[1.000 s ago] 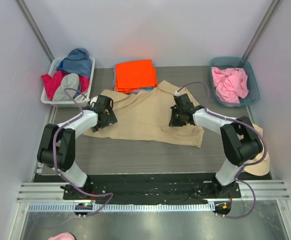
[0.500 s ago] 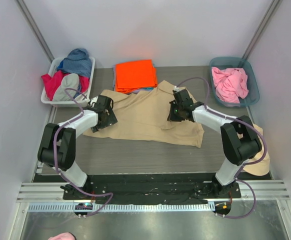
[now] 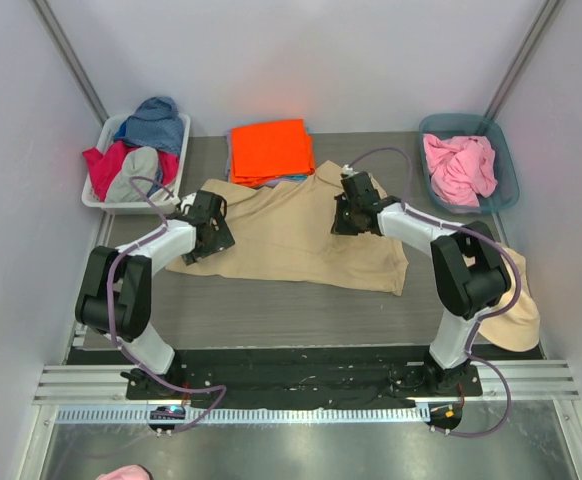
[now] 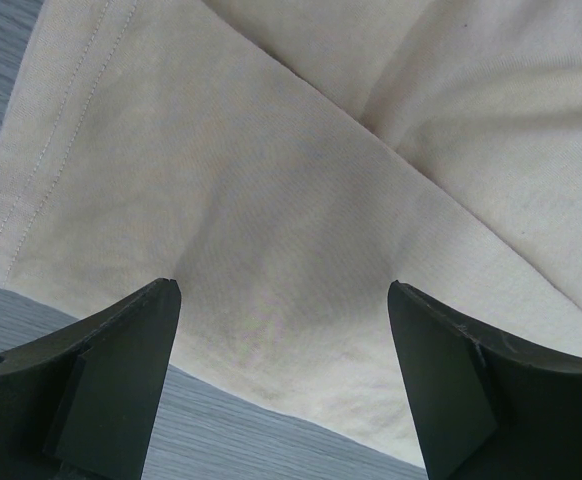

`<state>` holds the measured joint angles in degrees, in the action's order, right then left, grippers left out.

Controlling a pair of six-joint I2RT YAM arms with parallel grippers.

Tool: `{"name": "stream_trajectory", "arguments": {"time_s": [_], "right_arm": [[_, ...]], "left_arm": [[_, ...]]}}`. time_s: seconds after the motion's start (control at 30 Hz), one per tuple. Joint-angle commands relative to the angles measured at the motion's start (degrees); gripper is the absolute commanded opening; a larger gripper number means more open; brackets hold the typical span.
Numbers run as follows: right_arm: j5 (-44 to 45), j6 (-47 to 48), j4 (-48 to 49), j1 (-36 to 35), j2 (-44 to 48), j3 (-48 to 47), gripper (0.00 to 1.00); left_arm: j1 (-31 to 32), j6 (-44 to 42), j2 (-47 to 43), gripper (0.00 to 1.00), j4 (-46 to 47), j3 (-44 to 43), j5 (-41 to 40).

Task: Fold and stack the t-shirts
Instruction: Fold the tshirt

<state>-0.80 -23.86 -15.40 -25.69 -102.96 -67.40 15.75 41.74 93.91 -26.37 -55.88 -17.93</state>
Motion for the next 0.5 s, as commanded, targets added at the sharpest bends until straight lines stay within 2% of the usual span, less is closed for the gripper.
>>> {"name": "stream_trajectory", "arguments": {"time_s": [0.0,0.1,0.13,0.23,0.33,0.47], "right_arm": [[2.6,0.7,1.5,0.0,-0.6,-3.4,0.01],[3.4,0.8,1.3,0.1,-1.3,-4.0,0.04],[3.9,0.8,1.3,0.1,-1.4,-4.1,0.16],[6.4,1.3,1.2,0.0,-1.3,-4.6,0.38],[10.1,2.4,1.1,0.1,0.0,-5.7,0.45],[12.5,4.0,-0.7,0.1,3.4,-5.5,0.47]], "left_arm": [[0.2,-0.3,0.2,0.9,1.2,-0.2,-0.5],[0.2,-0.3,0.3,0.9,1.1,-0.4,-0.6],[0.2,-0.4,0.4,0.9,1.1,-0.4,-0.6],[0.2,-0.4,0.3,0.9,1.1,-0.4,-0.7],[0.2,-0.5,0.4,0.9,0.7,-0.7,-0.9],[0.2,-0.4,-1.2,0.9,0.3,-0.5,-2.0]]}}
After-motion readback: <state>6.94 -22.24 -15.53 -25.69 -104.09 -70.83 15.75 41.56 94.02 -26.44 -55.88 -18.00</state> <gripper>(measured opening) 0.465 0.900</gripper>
